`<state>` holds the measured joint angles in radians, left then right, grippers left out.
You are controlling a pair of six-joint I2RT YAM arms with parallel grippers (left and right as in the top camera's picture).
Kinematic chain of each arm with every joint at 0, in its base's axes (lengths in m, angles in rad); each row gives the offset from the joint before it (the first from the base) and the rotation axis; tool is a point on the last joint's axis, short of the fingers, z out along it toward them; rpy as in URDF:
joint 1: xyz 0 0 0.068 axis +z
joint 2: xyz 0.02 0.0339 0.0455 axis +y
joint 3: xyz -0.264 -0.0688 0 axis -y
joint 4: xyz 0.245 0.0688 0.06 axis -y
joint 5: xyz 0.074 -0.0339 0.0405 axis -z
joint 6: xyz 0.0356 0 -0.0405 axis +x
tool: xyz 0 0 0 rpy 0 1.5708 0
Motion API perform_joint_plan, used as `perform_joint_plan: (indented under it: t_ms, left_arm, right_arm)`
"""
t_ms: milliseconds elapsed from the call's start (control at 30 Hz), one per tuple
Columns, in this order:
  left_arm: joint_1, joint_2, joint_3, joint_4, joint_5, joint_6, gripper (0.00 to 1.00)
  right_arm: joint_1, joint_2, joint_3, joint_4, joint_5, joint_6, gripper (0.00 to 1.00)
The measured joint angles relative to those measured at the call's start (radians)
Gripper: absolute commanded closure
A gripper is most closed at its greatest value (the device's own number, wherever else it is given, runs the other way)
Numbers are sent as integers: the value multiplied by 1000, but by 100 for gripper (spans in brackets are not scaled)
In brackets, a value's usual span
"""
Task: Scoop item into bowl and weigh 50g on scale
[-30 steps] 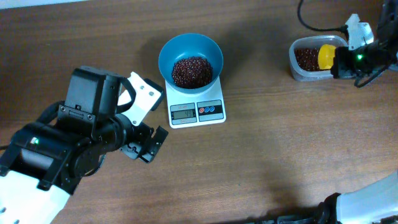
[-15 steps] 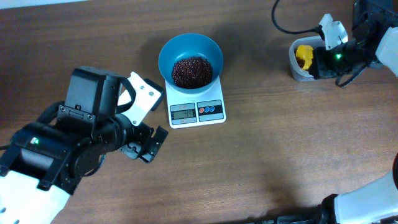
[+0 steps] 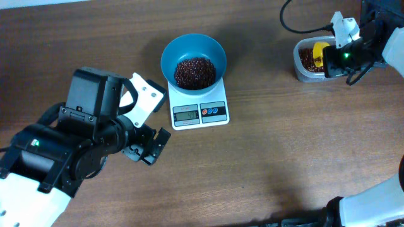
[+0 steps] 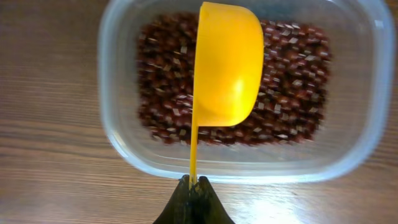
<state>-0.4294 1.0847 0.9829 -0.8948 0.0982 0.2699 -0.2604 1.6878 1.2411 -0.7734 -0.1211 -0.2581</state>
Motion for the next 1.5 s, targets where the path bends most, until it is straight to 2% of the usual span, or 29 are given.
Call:
perform_joint_plan:
  t_ms: [133, 233, 467, 567, 667, 800, 900, 1033, 1267, 1500]
  left_arm:
    - [0, 0, 0, 0, 0, 0, 2]
    - [0, 0, 0, 0, 0, 0, 2]
    - [0, 0, 0, 0, 0, 0, 2]
    - [0, 0, 0, 0, 0, 0, 2]
    - [0, 0, 0, -1, 0, 0, 2]
    - [0, 0, 0, 0, 0, 0, 2]
    - [0, 0, 0, 0, 0, 0, 2]
    - [0, 0, 0, 0, 0, 0, 2]
    - [0, 0, 0, -1, 0, 0, 2]
    - [0, 0, 0, 0, 0, 0, 2]
  right_arm:
    - [-134, 0, 0, -11, -242, 0, 96]
    - [-219, 0, 0, -43, -315, 0, 96]
    - [-235, 0, 9, -50, -517, 0, 96]
    - [-221, -25, 106, -50, -614, 1, 96]
    - [-65, -49, 178, -26, -645, 2, 96]
    - [157, -49, 179, 29, -644, 0, 96]
    - [262, -49, 179, 31, -624, -43, 96]
    - [397, -49, 179, 31, -457, -119, 96]
    - [498, -49, 179, 64, -254, -274, 96]
    - [550, -49, 179, 102, -166, -307, 96]
